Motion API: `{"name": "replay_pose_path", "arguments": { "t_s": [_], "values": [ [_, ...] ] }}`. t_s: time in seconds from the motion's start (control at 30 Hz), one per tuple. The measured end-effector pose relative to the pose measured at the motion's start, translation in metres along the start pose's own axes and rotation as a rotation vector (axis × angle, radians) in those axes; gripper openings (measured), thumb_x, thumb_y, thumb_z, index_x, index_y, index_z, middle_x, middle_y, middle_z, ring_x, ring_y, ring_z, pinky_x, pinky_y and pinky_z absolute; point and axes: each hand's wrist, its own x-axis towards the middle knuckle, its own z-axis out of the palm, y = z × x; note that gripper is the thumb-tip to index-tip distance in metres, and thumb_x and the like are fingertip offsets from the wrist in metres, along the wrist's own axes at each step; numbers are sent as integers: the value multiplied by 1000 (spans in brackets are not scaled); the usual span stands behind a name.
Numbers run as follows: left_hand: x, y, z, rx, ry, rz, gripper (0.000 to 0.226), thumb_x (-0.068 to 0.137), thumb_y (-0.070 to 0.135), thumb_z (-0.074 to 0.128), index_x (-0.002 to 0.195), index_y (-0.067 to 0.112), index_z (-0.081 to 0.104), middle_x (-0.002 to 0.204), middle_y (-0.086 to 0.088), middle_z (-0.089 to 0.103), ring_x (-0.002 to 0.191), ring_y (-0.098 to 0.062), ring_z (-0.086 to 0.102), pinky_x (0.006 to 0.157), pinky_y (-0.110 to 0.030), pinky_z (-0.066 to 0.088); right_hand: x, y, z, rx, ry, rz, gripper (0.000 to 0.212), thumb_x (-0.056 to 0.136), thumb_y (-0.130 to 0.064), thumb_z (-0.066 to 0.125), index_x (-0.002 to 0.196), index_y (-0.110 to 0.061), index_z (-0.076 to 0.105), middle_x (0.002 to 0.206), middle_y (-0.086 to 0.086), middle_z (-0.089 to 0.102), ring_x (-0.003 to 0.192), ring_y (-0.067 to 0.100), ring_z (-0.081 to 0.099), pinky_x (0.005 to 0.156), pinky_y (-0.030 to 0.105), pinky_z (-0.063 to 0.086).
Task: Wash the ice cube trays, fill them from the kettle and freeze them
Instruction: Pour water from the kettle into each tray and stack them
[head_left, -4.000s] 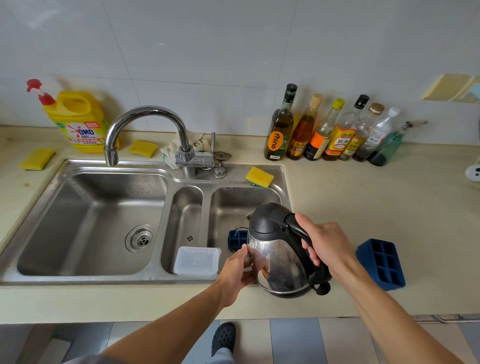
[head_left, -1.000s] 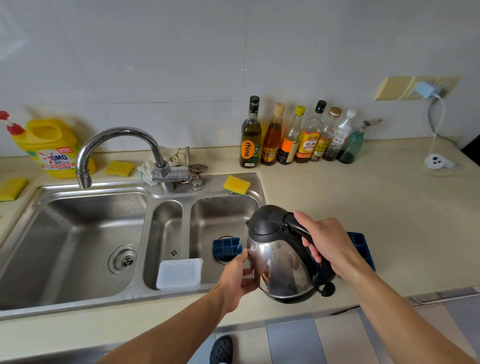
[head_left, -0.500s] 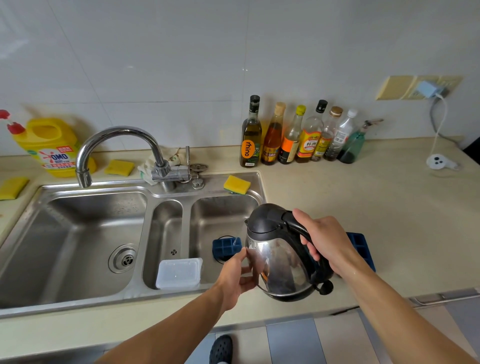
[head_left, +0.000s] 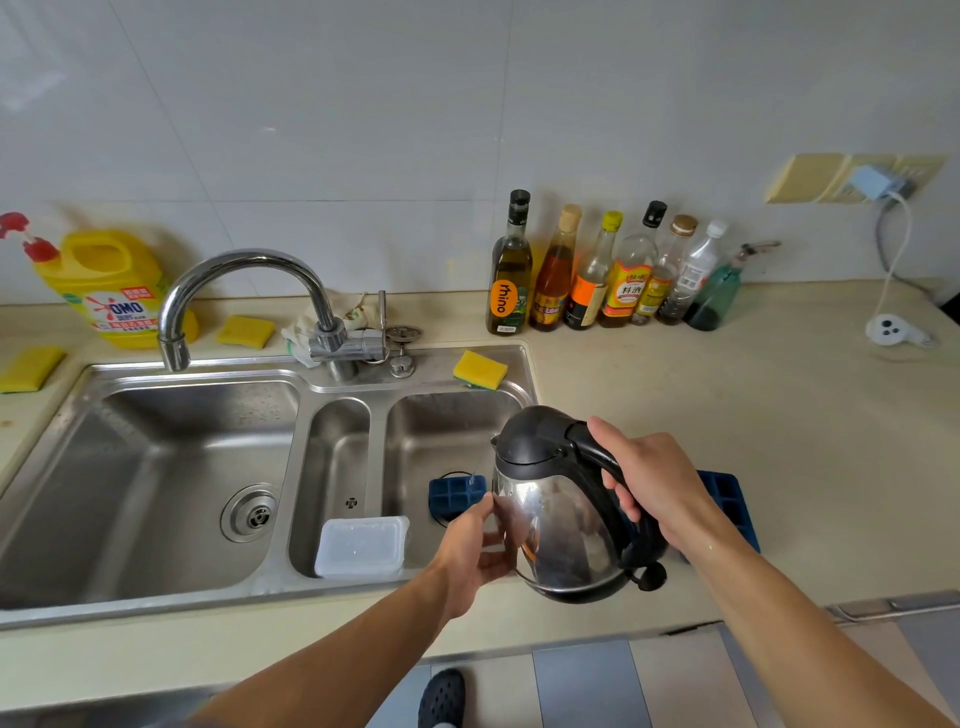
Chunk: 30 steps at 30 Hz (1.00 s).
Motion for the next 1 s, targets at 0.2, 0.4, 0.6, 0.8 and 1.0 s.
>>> {"name": "replay_pose_path", "arguments": {
  "t_s": [0.2,0.4,0.6,0.8,1.0],
  "values": [
    [0,1,-2,-10,22,11,35,105,41,48,114,13,68,101,-16,77,107,-36,69,95,-48,57,4,-1,3,5,-12,4,65,92,-63,58,58,-7,62,47,7,52,39,20,45,50,30,43],
    [0,2,-5,-10,30,11,39,106,42,47,116,11,69,108,-17,76,108,-34,69,96,-46,57,7,-3,6,-6,-31,-3,66,92,-63,58,57,-7,63,48,7,53,40,20,46,52,31,45],
    [1,3,-7,-13,18,16,41,107,42,45,115,10,70,101,-14,78,109,-34,70,96,-46,57,9,-2,7,-10,-27,-13,66,91,-63,58,54,-8,61,47,8,52,39,20,45,51,30,43],
    [9,13,-11,75,-13,77,40,107,41,44,117,12,70,104,-12,78,104,-32,73,88,-43,61,10,8,9,31,12,-32,66,91,-64,58,54,-9,59,45,7,51,39,21,45,49,30,42],
    [24,42,-1,268,-57,171,34,105,33,44,98,13,71,96,-8,78,82,-26,71,75,-33,54,15,25,10,163,119,-52,65,93,-59,60,48,-13,57,43,4,51,37,17,45,39,23,40]
  ]
}}
